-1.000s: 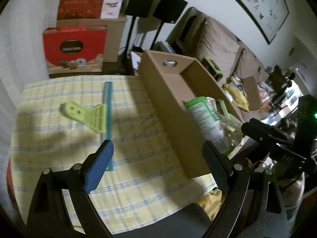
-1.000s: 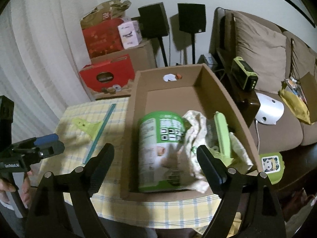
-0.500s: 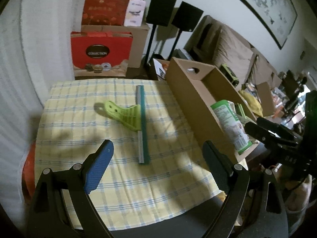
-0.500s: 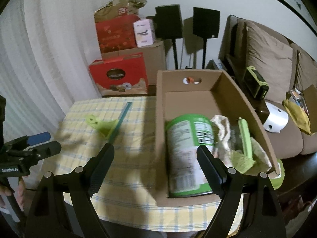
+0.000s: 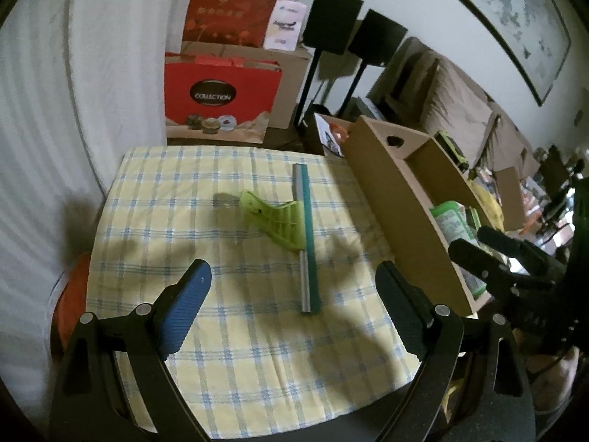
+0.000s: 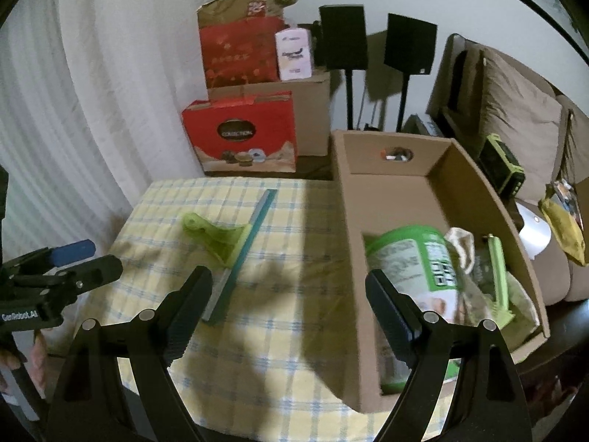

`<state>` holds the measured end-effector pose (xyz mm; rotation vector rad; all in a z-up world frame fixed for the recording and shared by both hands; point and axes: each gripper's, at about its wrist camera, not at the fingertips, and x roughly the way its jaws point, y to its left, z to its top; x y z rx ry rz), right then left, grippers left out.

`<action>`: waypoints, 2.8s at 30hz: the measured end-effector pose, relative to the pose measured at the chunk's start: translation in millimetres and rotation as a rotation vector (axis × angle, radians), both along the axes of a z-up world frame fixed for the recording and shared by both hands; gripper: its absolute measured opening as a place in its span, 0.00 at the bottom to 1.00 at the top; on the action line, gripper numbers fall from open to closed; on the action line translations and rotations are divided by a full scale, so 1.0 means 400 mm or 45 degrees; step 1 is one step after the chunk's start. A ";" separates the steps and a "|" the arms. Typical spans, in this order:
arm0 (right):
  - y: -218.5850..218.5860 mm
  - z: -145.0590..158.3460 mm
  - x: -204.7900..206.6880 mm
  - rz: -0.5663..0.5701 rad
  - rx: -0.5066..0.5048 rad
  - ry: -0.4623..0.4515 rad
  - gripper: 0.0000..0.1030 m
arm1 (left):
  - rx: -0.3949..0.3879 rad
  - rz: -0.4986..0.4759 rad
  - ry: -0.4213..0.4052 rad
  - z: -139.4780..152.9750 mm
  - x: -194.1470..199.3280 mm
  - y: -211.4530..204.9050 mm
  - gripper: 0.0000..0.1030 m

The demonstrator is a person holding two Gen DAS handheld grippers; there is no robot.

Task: Organize objects
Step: 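Withdraw both tools from the tray toward the lime clip and teal strip, then grasp the lime clip with the left tool while right grasps the teal strip, then lift the clip and teal strip with both tools and lower them into the tray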

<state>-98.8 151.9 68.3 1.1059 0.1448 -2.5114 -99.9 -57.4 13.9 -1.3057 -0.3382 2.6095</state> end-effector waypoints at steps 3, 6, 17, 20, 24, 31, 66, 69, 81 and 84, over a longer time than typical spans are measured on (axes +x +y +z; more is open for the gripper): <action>-0.028 -0.016 -0.014 0.023 0.000 -0.009 0.84 | 0.016 0.025 -0.016 -0.020 -0.027 -0.021 0.87; -0.052 -0.036 -0.028 0.043 0.002 -0.027 0.84 | 0.024 0.052 -0.024 -0.039 -0.059 -0.041 0.87; -0.137 -0.139 -0.090 0.089 -0.024 -0.148 0.84 | -0.007 0.110 -0.056 -0.128 -0.199 -0.054 0.85; -0.157 -0.179 -0.105 0.095 -0.034 -0.203 0.82 | -0.006 0.119 -0.069 -0.156 -0.235 -0.053 0.78; -0.178 -0.232 -0.120 0.106 -0.037 -0.266 0.75 | 0.000 0.113 -0.089 -0.190 -0.275 -0.044 0.65; -0.197 -0.284 -0.130 0.113 -0.051 -0.337 0.60 | -0.007 0.088 -0.123 -0.229 -0.315 -0.017 0.50; -0.131 -0.251 -0.132 0.077 -0.191 -0.383 0.22 | 0.254 0.080 -0.102 -0.115 -0.270 0.029 0.08; -0.114 -0.205 -0.134 0.093 -0.168 -0.340 0.22 | 0.331 0.078 -0.095 -0.085 -0.270 0.024 0.08; 0.033 -0.024 -0.152 0.052 -0.145 -0.225 0.22 | 0.363 -0.096 0.008 0.093 -0.292 0.193 0.08; 0.091 0.000 -0.159 0.018 -0.132 -0.214 0.22 | 0.372 -0.143 0.018 0.116 -0.301 0.253 0.08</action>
